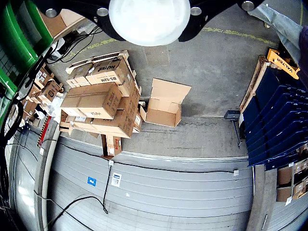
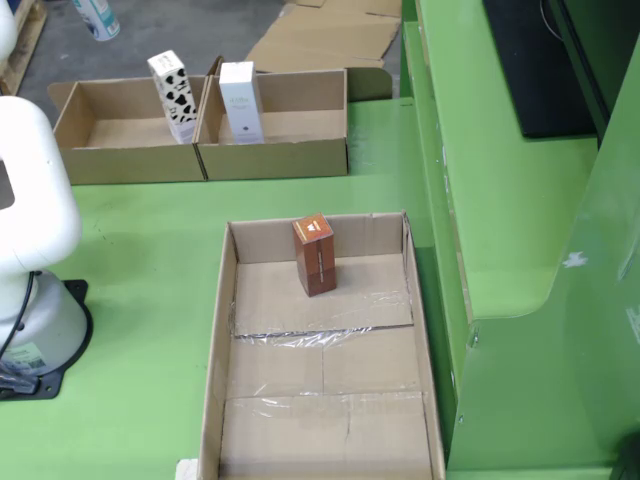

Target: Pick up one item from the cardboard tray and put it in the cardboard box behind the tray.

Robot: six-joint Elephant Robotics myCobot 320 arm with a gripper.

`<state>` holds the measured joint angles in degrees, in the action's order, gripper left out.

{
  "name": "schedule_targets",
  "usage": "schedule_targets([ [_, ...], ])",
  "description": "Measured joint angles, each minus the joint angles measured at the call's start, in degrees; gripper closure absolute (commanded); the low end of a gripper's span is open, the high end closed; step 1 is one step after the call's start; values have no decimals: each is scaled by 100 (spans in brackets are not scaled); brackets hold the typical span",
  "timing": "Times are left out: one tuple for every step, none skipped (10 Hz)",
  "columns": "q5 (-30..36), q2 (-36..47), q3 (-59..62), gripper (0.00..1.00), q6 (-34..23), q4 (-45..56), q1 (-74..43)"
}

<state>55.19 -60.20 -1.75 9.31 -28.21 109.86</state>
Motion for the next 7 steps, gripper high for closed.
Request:
schedule_targets([
  [-9,9,0,100,44,9,-18],
  [-9,44,0,100,114,194,-211],
  [114,220,0,100,299,422,-440],
  [343,545,9,100,536,642,-659],
  [668,853,9,100,853,967,-923],
  [897,1072,9,100,949,1196,-1116],
  [1116,1336,9,100,949,1433,-1204],
])
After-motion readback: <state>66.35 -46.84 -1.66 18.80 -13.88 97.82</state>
